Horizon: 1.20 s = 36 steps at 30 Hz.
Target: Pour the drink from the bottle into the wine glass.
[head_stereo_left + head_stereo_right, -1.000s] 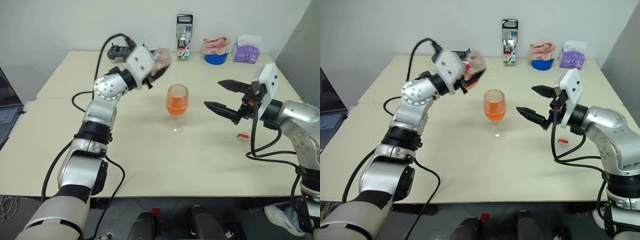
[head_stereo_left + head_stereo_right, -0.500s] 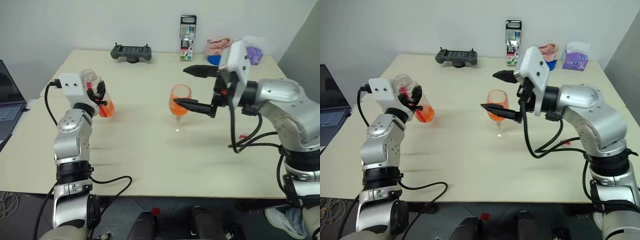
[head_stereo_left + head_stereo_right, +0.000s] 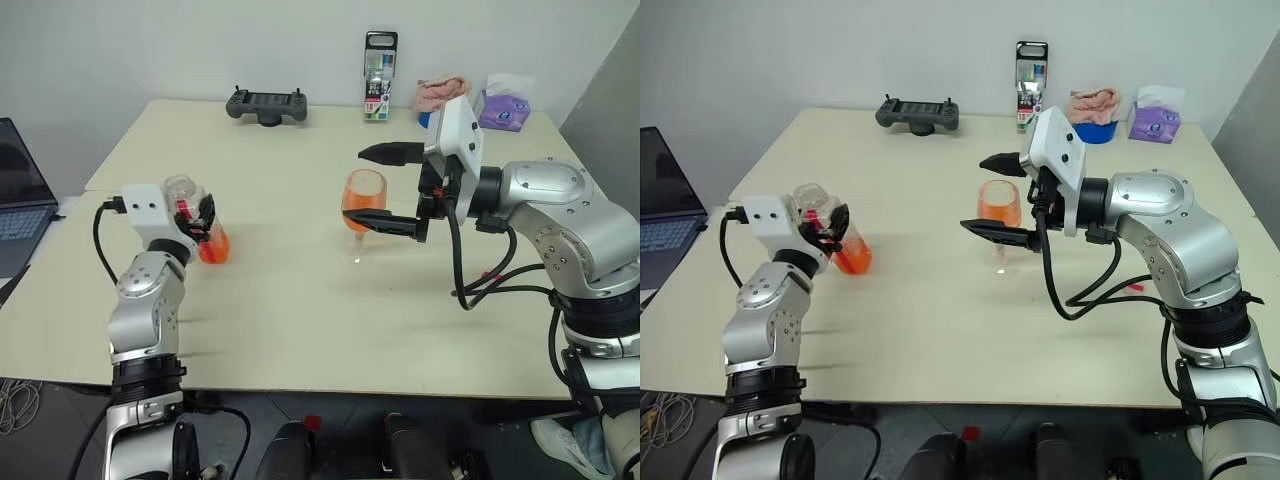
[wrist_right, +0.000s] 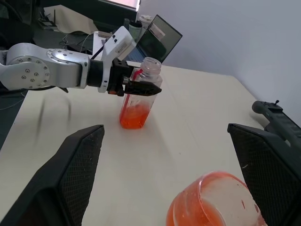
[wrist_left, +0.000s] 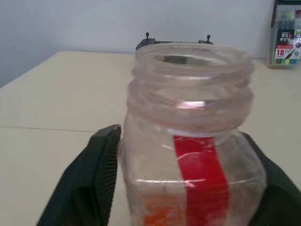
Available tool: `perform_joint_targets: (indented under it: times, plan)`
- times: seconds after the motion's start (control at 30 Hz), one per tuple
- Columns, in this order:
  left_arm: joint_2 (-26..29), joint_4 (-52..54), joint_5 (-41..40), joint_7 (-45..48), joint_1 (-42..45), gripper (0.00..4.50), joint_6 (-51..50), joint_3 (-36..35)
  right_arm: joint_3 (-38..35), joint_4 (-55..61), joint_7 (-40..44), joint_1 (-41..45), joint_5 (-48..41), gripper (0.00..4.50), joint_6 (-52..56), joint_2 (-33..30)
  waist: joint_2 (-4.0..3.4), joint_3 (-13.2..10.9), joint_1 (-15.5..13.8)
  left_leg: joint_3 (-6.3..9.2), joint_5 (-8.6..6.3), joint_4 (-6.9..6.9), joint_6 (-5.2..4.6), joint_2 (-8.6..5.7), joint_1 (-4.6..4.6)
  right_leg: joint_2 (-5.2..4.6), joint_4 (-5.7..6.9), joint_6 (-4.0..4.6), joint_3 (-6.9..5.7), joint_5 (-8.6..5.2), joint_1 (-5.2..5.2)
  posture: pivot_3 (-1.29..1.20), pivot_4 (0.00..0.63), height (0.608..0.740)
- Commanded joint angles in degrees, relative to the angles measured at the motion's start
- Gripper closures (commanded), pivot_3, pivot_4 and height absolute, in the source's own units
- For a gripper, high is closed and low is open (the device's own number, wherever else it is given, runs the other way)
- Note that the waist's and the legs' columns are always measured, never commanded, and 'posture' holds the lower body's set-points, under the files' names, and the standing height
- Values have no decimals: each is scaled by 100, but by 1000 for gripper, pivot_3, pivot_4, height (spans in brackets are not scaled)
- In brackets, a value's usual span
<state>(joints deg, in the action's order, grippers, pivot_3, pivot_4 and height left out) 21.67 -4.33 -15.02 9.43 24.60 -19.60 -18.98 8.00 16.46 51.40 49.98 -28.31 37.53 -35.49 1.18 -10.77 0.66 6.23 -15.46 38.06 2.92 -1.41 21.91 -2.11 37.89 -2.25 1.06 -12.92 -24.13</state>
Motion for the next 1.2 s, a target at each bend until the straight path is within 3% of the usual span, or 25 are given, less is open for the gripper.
perform_joint_targets:
  times: [0.03, 0.3, 0.5, 0.63, 0.8, 0.93, 1.07, 1.2]
  plan:
    - [44, 225, 18, -101, -87, 159, -31, -82, -189, 125, 60, 106, -28, 0, -37, -68, 0, 0, 1, 0, 0, 0, 0, 0, 0, 0, 0, 0, 0, 0, 0, 0, 150, 740]
    - [11, 770, -211, -63, -258, 55, -529, 16, -218, 70, 177, 110, -1, 0, -61, -138, 0, 0, 2, 1, 0, -1, 0, 0, 2, 0, -2, 0, -1, 0, 0, 0, 150, 740]
    - [335, 1925, -562, 217, -694, 55, -1282, -93, -283, -186, 352, 163, 39, 0, -178, -266, 0, 0, 28, 0, -1, -3, 0, 4, 2, 2, -4, 0, -1, 0, 0, 0, 150, 740]
    - [1099, 2870, -957, 461, -900, 55, -2170, -547, -276, -540, 523, 223, 197, 0, -432, -396, 1, -1, 71, 0, -1, -5, 0, 6, 0, 6, -3, 1, 0, -1, 0, 0, 150, 740]
    - [2159, 3156, -1422, 922, -643, 55, -2869, -1052, -337, -750, 676, 232, 262, 0, -573, -503, 0, -1, 90, -1, -1, -9, 0, 6, -2, 8, -4, 3, -1, -4, 1, 0, 150, 740]
    - [2871, 3266, -2096, 2075, -296, 55, -3014, -665, -532, -838, 769, 75, 138, 0, -459, -663, 4, -3, 84, 3, -1, -8, 0, 2, 2, 8, -11, 3, -5, -5, 5, 0, 150, 740]
    - [3020, 3357, -2939, 2855, -156, 55, -3142, -624, -986, -995, 886, -141, -206, 0, -159, -876, 3, -3, 90, -7, -1, -11, -1, 2, 3, 4, -23, 3, 5, -4, 6, 0, 150, 740]
    - [3171, 3223, -3087, 3156, -124, 55, -3124, -479, -1414, -870, 1377, -562, -847, 0, 108, -1071, 2, -4, 91, -5, -2, -13, -2, 7, 2, 8, -21, 4, 2, -5, 5, 0, 150, 740]
